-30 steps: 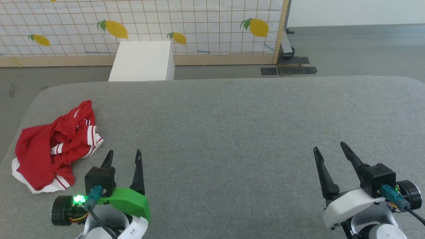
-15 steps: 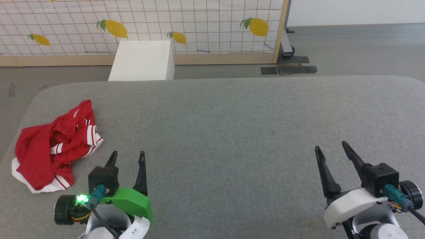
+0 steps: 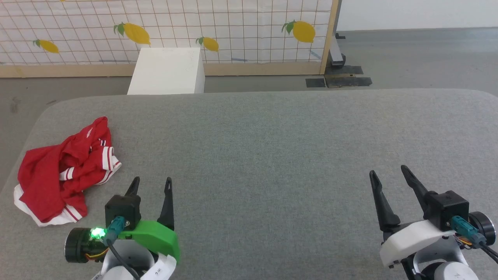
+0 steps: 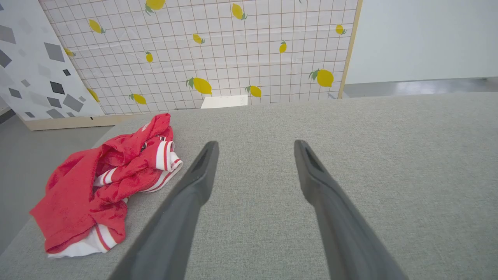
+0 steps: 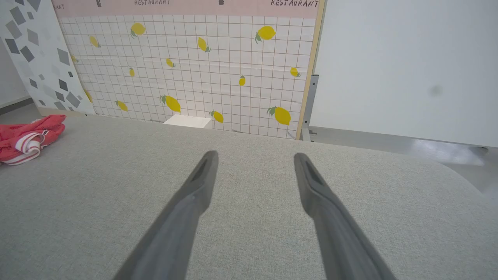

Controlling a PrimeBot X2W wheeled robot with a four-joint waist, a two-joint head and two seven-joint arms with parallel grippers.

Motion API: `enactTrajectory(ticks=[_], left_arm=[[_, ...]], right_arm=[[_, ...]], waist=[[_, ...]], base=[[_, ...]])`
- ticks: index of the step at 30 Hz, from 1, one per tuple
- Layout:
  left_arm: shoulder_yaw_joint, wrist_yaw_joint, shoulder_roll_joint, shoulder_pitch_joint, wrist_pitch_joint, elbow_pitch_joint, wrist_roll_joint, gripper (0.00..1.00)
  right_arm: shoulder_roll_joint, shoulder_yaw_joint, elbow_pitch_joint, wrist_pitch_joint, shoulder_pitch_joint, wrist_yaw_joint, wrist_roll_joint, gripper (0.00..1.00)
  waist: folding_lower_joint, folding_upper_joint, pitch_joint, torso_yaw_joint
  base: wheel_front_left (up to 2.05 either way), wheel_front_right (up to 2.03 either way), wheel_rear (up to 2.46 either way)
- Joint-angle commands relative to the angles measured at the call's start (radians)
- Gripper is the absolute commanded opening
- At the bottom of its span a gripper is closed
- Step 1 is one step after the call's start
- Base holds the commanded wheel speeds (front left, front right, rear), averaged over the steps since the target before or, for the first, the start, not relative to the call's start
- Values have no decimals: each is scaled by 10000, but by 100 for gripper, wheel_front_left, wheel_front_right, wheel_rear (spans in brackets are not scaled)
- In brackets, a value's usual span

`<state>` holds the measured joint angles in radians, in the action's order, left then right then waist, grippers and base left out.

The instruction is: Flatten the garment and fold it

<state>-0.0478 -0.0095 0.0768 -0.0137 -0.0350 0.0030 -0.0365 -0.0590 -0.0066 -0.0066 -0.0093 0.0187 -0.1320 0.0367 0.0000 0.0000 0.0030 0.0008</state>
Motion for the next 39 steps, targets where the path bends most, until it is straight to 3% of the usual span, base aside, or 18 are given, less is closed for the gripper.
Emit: enactTrajectory(ticks=[1,24,39], left_arm=[[-35,-75,126,108,-12,8,-103,100],[-344,-38,348,144,-232,83,-332,100],[-438,173,673,16,-245,172,-295,100]], right_arm=[[3,-15,-47,-78,-218,7,98,100],[77,-258,-60,103,-233,10,720,100],[83,114,-264,216,97,11,961,100]], waist=[[0,0,-3,2],[0,0,-66,120],[0,0,-84,1235]], base=[[0,0,0],[0,0,0],[0,0,0]])
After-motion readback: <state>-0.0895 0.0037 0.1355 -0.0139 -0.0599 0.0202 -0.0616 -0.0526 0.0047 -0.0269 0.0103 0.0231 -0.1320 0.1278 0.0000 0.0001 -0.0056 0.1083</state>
